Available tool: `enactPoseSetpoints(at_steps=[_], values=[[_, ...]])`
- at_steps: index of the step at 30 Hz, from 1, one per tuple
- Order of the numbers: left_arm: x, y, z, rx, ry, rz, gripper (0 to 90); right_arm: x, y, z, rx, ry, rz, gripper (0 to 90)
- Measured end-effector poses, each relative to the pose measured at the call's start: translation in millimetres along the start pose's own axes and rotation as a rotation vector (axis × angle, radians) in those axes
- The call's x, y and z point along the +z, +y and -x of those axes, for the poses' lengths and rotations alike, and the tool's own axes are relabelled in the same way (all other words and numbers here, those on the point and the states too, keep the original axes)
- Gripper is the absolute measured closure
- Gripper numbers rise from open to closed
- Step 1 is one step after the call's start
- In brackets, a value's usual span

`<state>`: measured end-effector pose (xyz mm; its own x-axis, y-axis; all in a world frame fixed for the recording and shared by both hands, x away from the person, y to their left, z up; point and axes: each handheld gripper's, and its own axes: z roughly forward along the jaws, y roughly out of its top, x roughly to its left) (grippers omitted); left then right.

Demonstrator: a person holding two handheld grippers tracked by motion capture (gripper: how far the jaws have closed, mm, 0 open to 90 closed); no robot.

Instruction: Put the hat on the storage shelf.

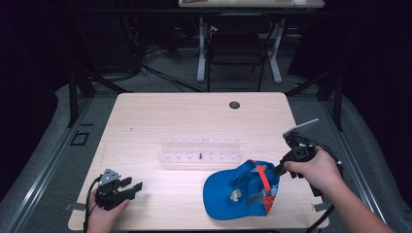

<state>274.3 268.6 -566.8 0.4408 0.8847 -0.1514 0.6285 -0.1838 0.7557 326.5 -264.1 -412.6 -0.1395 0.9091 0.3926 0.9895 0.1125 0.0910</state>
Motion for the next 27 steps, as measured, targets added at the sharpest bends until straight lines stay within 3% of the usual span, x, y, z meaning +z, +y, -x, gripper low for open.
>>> enactPoseSetpoints(at_steps=[6,9,15,27], values=[[0.1,0.1,0.0,0.002,0.001,0.0,46.9,-9.6,2.6,-2.2,0.001,0.058,-0.002,89.8],[0.0,0.0,-0.2,0.002,0.002,-0.002,46.9,-11.6,3.3,-5.3,0.024,0.099,0.027,89.9],[-0.6,0.1,-0.4,0.001,0.004,0.002,46.9,-17.5,5.1,-5.6,0.015,0.158,0.028,89.9],[0.3,0.0,0.0,0.003,0.001,0.0,46.9,-38.8,9.3,-22.0,0.002,0.267,0.072,89.9]])
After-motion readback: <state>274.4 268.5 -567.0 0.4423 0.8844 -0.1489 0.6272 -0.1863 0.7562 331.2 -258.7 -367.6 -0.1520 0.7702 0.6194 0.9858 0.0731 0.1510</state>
